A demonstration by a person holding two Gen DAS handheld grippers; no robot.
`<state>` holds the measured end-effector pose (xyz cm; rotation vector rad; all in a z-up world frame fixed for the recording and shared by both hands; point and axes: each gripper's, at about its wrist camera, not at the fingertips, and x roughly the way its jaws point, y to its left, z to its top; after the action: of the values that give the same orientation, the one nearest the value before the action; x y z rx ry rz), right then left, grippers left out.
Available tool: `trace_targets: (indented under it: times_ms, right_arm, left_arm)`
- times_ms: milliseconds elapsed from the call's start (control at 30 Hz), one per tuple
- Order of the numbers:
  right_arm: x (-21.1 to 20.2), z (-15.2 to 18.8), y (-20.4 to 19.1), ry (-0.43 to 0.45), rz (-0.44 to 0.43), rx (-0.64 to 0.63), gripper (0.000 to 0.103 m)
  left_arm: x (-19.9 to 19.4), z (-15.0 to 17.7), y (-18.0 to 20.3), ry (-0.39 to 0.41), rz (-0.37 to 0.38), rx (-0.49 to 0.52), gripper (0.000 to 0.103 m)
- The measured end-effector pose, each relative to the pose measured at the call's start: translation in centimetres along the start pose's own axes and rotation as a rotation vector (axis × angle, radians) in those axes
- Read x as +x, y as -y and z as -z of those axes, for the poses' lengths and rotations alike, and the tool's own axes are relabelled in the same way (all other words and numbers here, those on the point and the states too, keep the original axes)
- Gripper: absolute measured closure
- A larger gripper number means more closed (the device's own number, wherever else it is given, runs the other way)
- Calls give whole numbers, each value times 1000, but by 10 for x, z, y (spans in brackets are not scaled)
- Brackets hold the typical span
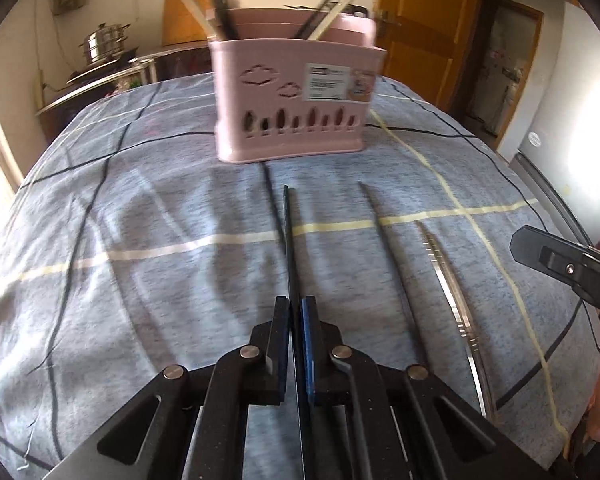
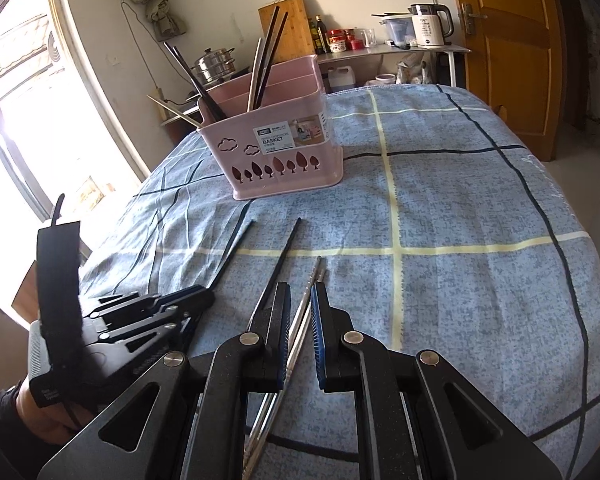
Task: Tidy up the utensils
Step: 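Close the left gripper on a black chopstick while the right gripper grasps another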
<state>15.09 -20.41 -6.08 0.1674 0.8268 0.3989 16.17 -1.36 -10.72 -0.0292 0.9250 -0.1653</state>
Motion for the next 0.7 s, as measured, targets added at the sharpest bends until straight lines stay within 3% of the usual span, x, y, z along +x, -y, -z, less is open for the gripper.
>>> trace_targets:
  times_ms: [133, 233, 700]
  right_arm:
    - [19, -7, -5, -29, -14, -2, 92]
    - [33, -12, -9, -50, -15, -14, 92]
    - [89, -36, -16, -147, 13, -10, 92]
  left_arm:
    - [-6, 3, -28, -3, -41, -78, 97]
    - [-10, 1, -40, -13, -26, -121, 97]
    - [19, -57, -55, -25, 50, -95, 96]
